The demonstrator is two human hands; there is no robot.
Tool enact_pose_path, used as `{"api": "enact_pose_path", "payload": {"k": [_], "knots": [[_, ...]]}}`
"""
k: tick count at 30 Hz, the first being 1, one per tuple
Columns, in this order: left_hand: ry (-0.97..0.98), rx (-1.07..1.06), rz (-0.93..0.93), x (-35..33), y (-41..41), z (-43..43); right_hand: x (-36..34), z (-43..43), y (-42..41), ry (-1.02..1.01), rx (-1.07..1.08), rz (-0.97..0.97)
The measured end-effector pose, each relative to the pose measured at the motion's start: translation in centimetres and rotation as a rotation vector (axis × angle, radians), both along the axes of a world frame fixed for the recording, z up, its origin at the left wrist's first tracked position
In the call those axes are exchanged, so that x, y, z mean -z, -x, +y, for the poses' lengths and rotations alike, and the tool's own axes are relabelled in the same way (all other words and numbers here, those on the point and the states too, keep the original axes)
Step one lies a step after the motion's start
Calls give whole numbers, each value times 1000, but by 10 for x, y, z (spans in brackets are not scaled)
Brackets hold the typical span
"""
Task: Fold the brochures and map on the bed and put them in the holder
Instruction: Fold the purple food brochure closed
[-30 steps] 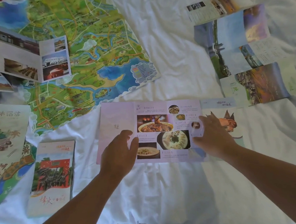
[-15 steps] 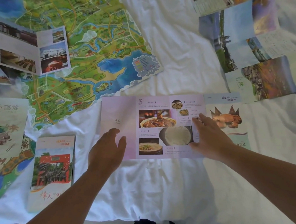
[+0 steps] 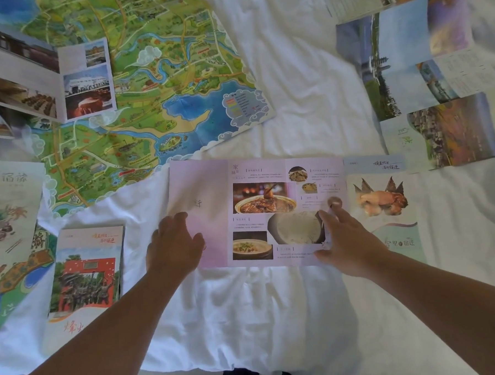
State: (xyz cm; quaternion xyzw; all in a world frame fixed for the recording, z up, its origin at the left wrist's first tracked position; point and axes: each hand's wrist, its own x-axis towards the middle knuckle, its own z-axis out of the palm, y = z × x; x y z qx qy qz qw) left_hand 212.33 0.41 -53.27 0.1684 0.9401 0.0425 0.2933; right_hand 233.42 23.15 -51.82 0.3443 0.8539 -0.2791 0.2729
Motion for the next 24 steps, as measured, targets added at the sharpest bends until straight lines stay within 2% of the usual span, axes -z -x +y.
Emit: {"api": "enact_pose_path", "payload": {"k": [6, 9, 12, 15, 24], "knots": [[-31, -74, 30, 3, 8, 3, 5, 3, 1, 15, -34, -34], [-178, -128, 119, -1, 12, 4, 8, 4, 1, 37, -38, -51], [-368, -283, 113, -8, 17, 2, 10, 5, 0, 42, -33, -44], [-475, -405, 118, -17, 19, 2, 9, 6, -1, 51, -31, -28], [-741, -437, 156, -61, 5, 16, 0, 14, -4, 94, 1, 15]]}}
